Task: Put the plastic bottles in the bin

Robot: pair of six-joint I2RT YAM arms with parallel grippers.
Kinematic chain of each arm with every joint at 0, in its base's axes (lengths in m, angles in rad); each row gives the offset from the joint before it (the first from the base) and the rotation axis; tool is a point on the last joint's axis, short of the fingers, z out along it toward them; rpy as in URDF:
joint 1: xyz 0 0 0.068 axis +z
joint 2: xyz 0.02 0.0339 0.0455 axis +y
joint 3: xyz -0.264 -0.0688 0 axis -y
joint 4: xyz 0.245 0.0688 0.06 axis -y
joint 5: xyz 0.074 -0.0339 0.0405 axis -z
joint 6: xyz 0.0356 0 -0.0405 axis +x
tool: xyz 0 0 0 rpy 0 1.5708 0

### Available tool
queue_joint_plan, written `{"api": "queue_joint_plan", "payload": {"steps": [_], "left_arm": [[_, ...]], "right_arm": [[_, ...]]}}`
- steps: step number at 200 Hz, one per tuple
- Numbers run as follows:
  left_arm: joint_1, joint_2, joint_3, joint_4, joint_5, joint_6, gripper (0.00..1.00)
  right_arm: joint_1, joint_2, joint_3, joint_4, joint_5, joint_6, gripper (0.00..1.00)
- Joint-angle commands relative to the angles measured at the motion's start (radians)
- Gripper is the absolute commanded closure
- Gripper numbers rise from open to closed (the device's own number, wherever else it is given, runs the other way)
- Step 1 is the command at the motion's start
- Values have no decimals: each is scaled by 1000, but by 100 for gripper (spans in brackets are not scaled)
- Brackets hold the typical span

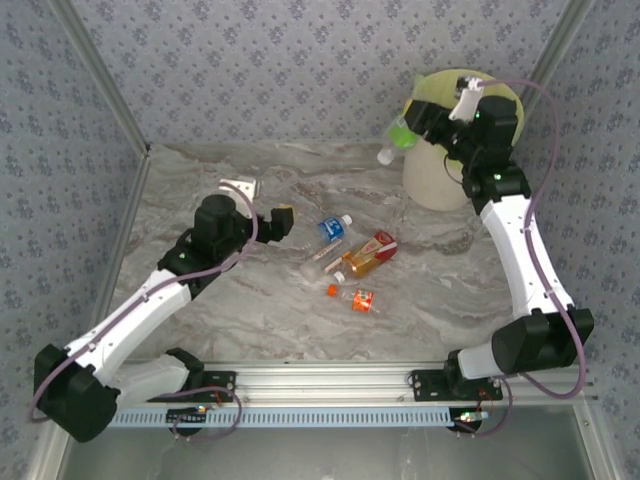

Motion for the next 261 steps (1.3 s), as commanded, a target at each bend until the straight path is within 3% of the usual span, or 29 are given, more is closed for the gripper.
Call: {"api": "queue_joint_plan", "payload": {"steps": [1, 83, 167, 180, 209, 240, 261], "left_arm": [[21, -48, -68, -17, -86, -94, 0], [46, -132, -181, -59, -129, -190, 0], [50, -106, -195, -34, -127, -210, 1], [50, -104, -196, -32, -122, -210, 1], [52, -102, -197, -37, -107, -210, 0], [51, -91, -197, -43, -91, -213, 1], [51, -72, -190, -43, -89, -221, 1]], "right_arm": [[-30, 60, 125, -53, 64, -112, 56], [-102, 353, 544, -177, 329, -328, 56], [-178, 641, 833, -360, 298, -279, 53], [-177, 654, 835, -355, 298, -272, 48], [-179, 666, 866, -397, 331, -244, 20], [-178, 625, 851, -433, 397, -231, 14], [-174, 540, 741, -395, 403, -226, 12]]}}
